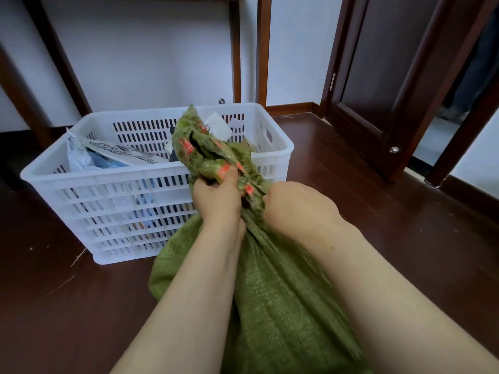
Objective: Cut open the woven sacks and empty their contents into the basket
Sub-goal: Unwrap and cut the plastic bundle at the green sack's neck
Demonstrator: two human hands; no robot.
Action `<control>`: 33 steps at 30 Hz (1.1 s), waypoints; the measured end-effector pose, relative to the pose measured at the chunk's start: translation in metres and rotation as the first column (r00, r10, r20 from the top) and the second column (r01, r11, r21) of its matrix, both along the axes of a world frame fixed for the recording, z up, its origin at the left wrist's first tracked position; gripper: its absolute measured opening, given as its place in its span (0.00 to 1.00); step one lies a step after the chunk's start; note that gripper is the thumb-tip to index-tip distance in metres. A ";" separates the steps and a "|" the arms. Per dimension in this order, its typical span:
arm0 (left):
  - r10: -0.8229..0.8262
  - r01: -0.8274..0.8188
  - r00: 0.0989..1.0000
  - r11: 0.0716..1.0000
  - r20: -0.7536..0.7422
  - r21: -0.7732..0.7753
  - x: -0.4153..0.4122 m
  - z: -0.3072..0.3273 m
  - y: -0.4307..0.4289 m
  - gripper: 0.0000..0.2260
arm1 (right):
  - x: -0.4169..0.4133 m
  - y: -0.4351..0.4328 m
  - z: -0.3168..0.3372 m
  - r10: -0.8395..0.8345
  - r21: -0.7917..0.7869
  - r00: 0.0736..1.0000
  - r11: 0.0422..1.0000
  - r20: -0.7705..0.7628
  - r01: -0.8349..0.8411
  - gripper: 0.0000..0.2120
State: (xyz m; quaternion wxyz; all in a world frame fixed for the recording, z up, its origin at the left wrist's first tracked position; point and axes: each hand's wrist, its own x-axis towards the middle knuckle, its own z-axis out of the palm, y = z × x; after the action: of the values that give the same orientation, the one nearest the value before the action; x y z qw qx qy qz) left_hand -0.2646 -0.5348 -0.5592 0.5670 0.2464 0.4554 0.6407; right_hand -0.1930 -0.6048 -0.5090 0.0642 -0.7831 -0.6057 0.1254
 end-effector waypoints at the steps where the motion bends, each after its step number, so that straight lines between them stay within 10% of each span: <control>1: -0.012 0.012 1.000 1.000 -0.022 0.002 0.002 -0.001 -0.002 0.11 | 0.000 0.001 -0.001 -0.014 0.007 1.000 1.000 0.002 0.014 0.15; 8: 0.050 -0.052 0.995 0.998 -0.084 -0.019 -0.016 -0.008 0.006 0.11 | 0.035 0.001 0.013 -0.002 -0.109 0.956 0.994 -0.294 -0.031 0.11; 13: -0.085 0.088 0.988 0.996 -0.127 0.014 -0.009 0.001 -0.002 0.12 | 0.054 0.008 0.007 -0.119 0.080 0.693 0.965 -0.711 0.248 0.14; 16: -0.194 0.204 0.969 0.978 -0.151 0.050 -0.003 0.008 -0.011 0.11 | 0.047 0.019 -0.012 -0.031 0.318 0.714 0.881 -0.699 0.350 0.15; 23: -0.343 0.347 0.937 0.935 -0.063 0.070 -0.008 0.016 -0.022 0.11 | 0.046 0.023 -0.022 -0.009 0.325 0.688 0.877 -0.726 0.354 0.13; 28: -0.397 0.410 0.909 0.906 -0.125 0.105 -0.007 0.017 -0.028 0.20 | 0.040 0.030 -0.025 -0.086 0.365 0.859 0.881 -0.504 0.302 0.18; 33: -0.424 0.434 0.901 0.891 -0.093 0.135 -0.009 0.023 -0.024 0.26 | 0.045 0.032 -0.028 -0.058 0.304 0.615 0.831 -0.787 0.467 0.11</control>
State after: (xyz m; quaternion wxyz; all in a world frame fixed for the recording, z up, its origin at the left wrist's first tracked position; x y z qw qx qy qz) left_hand -0.2737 -0.5583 -0.5365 0.6597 0.4028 0.3566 0.5247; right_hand -0.1484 -0.5728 -0.5368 0.5184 -0.7007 -0.4089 0.2705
